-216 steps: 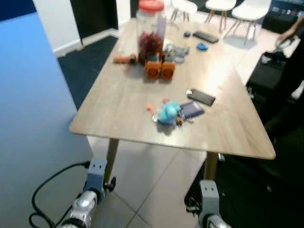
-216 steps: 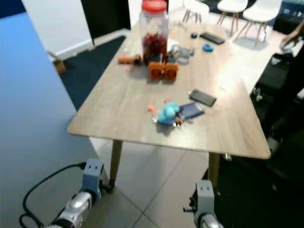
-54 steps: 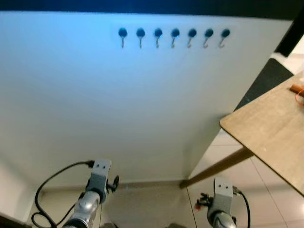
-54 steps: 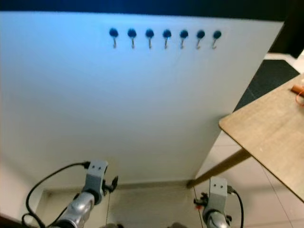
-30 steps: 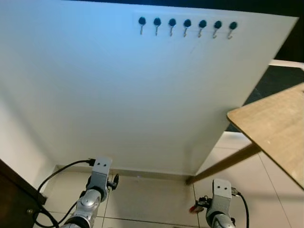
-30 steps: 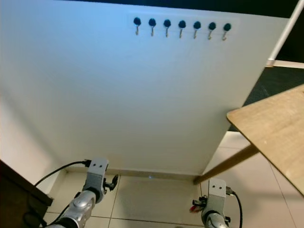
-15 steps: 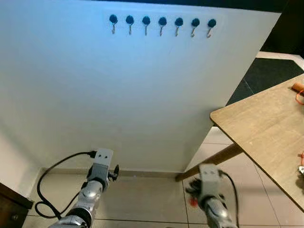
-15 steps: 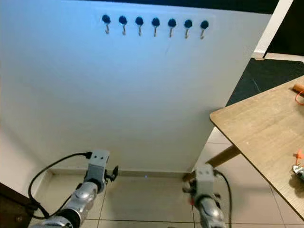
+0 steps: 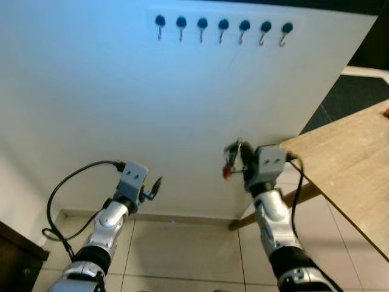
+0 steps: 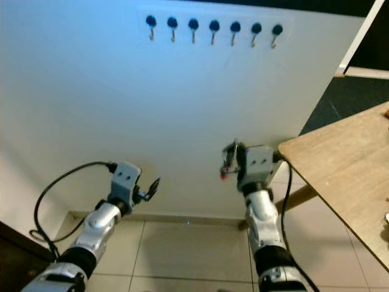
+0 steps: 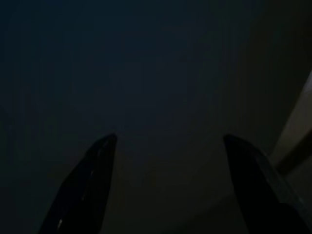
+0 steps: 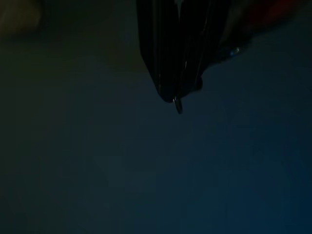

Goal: Hang keys on a hook

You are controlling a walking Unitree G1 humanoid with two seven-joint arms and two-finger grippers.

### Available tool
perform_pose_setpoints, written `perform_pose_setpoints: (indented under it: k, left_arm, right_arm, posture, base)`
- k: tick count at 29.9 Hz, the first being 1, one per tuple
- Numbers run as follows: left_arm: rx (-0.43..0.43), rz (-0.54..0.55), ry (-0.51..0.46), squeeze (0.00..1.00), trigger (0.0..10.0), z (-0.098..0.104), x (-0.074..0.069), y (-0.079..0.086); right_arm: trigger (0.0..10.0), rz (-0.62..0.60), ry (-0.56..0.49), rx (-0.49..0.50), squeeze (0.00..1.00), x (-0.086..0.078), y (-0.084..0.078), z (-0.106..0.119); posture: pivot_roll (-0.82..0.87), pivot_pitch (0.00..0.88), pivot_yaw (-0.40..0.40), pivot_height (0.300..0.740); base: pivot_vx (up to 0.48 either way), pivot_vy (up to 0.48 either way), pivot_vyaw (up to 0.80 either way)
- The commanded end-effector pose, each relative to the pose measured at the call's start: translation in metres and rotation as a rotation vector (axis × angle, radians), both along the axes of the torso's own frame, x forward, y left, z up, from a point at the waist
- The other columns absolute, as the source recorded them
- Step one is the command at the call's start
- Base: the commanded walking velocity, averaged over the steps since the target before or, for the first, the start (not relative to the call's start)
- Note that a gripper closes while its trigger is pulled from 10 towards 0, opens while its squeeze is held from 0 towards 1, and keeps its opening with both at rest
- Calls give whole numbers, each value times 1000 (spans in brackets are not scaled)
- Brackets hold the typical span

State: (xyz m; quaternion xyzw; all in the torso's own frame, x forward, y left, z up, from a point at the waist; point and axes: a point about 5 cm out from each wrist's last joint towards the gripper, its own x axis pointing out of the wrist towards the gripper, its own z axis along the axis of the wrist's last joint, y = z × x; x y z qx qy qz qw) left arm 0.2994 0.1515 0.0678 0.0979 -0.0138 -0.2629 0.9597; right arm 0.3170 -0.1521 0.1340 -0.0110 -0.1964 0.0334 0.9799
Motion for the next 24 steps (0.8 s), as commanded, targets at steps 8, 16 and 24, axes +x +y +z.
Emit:
perform_pose_setpoints:
  k: [8,16,24]
  left_arm:
    - [-126,-158,-186,0,10000,58,-5,-28]
    - [-164,-286,-278,0,10000,102,-8,-49]
    - [-182,-422,-283,0,10000,134,-12,-69]
  right_arm:
    - [10000,-93,-234,-27,0,-9,-11,61]
    - [10000,-151,-308,-68,0,-13,-12,94]
    - [10000,-316,-282,-167,0,0,-24,126]
  posture:
    - [31,56,-65,740]
    - [24,64,-68,740]
    - [21,70,-68,740]
  base:
    - [0,60,0]
    - [0,0,0]
    - [0,0,0]
